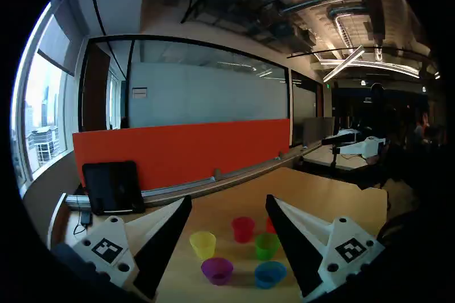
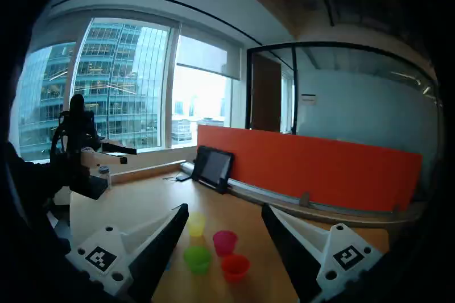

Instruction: Pour water

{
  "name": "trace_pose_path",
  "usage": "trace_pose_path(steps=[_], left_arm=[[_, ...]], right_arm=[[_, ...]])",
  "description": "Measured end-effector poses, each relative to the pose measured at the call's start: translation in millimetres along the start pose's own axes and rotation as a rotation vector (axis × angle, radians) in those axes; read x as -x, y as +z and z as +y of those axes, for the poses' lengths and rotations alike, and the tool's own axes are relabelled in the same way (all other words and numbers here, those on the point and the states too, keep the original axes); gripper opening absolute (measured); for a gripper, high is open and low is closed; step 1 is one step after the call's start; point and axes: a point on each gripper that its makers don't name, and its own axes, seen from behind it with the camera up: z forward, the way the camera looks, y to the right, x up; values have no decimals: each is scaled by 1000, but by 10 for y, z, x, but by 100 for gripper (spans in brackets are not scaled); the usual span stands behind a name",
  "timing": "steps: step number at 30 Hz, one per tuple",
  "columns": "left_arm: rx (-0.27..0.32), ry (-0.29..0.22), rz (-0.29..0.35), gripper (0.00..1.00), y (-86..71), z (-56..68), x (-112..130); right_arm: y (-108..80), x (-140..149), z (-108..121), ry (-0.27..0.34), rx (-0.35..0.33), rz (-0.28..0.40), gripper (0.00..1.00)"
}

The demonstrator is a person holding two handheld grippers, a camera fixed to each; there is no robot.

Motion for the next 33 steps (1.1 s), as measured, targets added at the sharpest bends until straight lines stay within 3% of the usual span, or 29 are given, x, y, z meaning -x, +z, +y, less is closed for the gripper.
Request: trace_pose_path(steps=[11,33], left_arm=[[73,4,-65,97,50,192,332],[181,22,-205,97,139,524,1206]], right_arm=[[35,125,-109,-10,-65,-45,99],[120,614,-169,-22,-107,-143,99]])
